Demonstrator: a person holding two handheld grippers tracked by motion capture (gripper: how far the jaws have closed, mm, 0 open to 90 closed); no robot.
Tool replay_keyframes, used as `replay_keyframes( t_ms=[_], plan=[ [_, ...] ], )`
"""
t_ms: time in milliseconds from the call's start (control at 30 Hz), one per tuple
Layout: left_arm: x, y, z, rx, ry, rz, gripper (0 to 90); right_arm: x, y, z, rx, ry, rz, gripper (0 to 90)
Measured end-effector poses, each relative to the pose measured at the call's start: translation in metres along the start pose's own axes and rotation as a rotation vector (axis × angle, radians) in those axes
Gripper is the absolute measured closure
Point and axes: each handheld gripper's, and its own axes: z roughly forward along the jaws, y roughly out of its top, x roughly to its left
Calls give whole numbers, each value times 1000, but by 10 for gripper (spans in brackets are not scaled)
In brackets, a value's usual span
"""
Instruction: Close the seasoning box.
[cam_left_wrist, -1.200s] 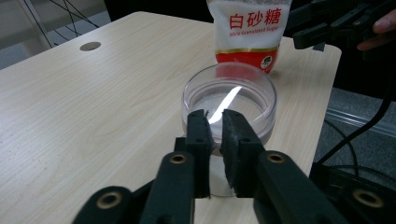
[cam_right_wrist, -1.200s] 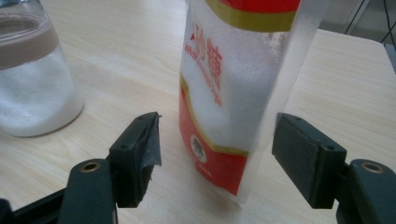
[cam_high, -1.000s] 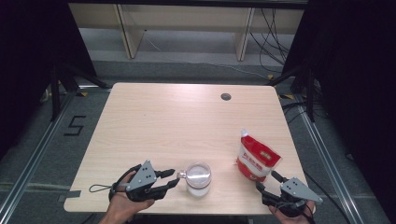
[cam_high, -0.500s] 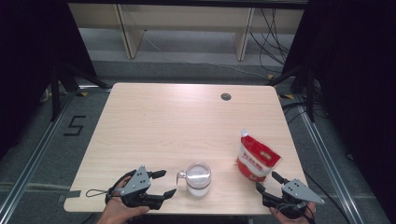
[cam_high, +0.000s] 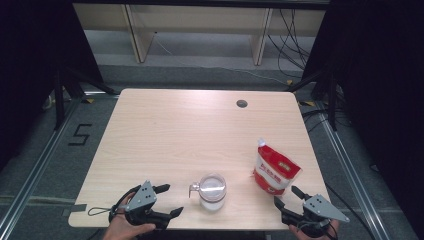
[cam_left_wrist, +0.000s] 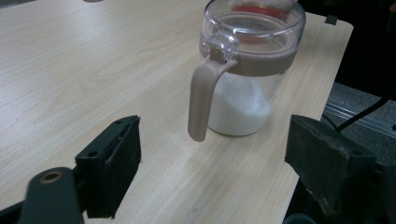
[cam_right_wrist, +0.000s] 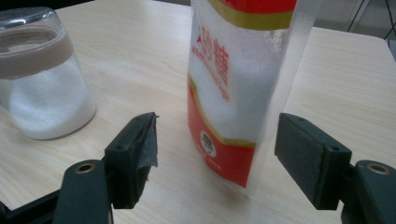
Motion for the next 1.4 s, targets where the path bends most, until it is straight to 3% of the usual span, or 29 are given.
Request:
replay_keyframes(
  t_ms=[100, 200, 233, 267, 333, 367, 433, 533, 567, 600, 667, 833, 867, 933, 967, 1000, 1067, 1100, 1167, 1200, 1400],
  plan=[
    [0, -2, -1, 2, 10, 5, 158, 2, 0, -1, 4, 17, 16, 306],
    [-1, -3, -3, 13, 18, 12, 158, 4, -1, -1, 13, 15, 0, 306],
    [-1, -3, -3, 13, 18, 12, 162, 6, -2, -2, 13, 22, 27, 306],
    [-1, -4, -4, 23, 18, 26, 166, 7, -2, -3, 19, 20, 22, 305],
    [-1, -5, -4, 20, 17, 16, 166, 9, -2, -4, 33, 24, 39, 305],
    [-1, -6, -4, 22, 25, 18, 165, 6, -2, -3, 0, 17, -10, 304],
    [-2, -8, -4, 22, 26, -1, 165, 9, -2, -4, 14, 35, 31, 304],
    [-3, -10, -4, 49, 30, 25, 165, 10, -2, -4, 11, 39, 5, 303],
    [-5, -11, -3, 39, 29, 16, 165, 10, -2, -5, 25, 50, 2, 303],
    [-5, -11, -4, 55, 31, 25, 165, 10, -2, -4, 6, 35, -15, 303],
    [-6, -13, -2, 58, 41, 28, 164, 13, -3, -5, 20, 51, 9, 302],
    [-9, -17, -2, 98, 48, 16, 164, 16, -4, -6, 27, 64, 3, 299],
    [-9, -17, -2, 98, 51, 14, 164, 15, -4, -5, 21, 64, -25, 297],
    [-11, -18, -2, 104, 38, -3, 164, 17, -5, -6, 42, 74, 1, 292],
    [-11, -19, -2, 111, 39, 11, 164, 19, -6, -5, 45, 88, 18, 290],
    [-12, -19, -2, 115, 36, 14, 164, 17, -6, -5, 48, 82, -9, 289],
    [-13, -19, -2, 111, 30, 15, 165, 18, -6, -5, 52, 83, 2, 289],
    [-13, -19, -3, 114, 26, 12, 165, 18, -6, -5, 43, 79, -24, 290],
    [-14, -19, -3, 106, 34, 9, 165, 18, -6, -4, 51, 91, -9, 291],
    [-12, -20, -3, 126, 33, 14, 165, 19, -6, -5, 47, 91, -4, 291],
    [-12, -20, -2, 114, 39, 1, 165, 18, -6, -5, 67, 86, -11, 290]
  ],
)
